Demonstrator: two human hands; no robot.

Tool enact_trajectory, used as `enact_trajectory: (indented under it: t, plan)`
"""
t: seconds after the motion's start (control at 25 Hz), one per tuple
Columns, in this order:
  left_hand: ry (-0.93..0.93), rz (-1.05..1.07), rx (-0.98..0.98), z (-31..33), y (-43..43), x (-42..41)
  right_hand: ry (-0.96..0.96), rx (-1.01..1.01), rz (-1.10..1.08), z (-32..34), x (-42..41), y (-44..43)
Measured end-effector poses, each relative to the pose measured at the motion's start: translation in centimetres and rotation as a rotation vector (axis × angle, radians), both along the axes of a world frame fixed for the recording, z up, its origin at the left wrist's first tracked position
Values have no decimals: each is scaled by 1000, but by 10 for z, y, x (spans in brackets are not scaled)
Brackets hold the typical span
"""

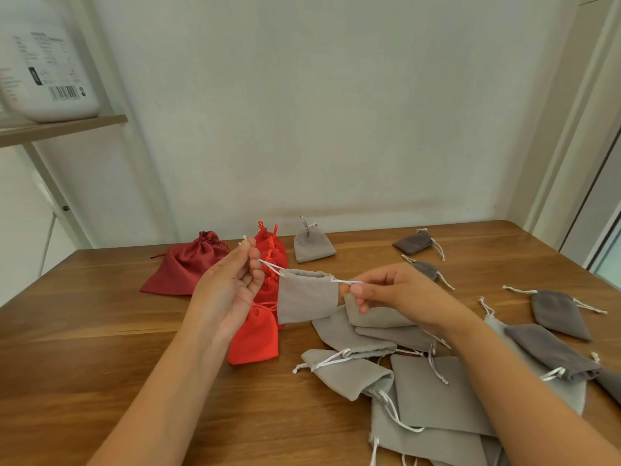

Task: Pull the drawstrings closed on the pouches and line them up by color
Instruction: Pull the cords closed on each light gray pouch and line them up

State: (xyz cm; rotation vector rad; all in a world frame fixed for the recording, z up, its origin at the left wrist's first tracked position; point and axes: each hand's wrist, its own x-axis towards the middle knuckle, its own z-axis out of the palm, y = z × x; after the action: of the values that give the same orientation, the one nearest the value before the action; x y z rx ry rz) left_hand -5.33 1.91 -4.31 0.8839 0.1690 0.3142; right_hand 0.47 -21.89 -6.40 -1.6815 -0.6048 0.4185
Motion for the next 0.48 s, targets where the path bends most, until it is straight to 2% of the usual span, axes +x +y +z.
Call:
enact_trajectory:
  t: [0.12, 0.48]
  plan:
    - [6, 23, -22, -1, 1, 0, 107, 135, 23, 3, 3, -8]
    - [17, 76, 5, -3, 8, 2, 135, -17, -38, 6, 6, -16]
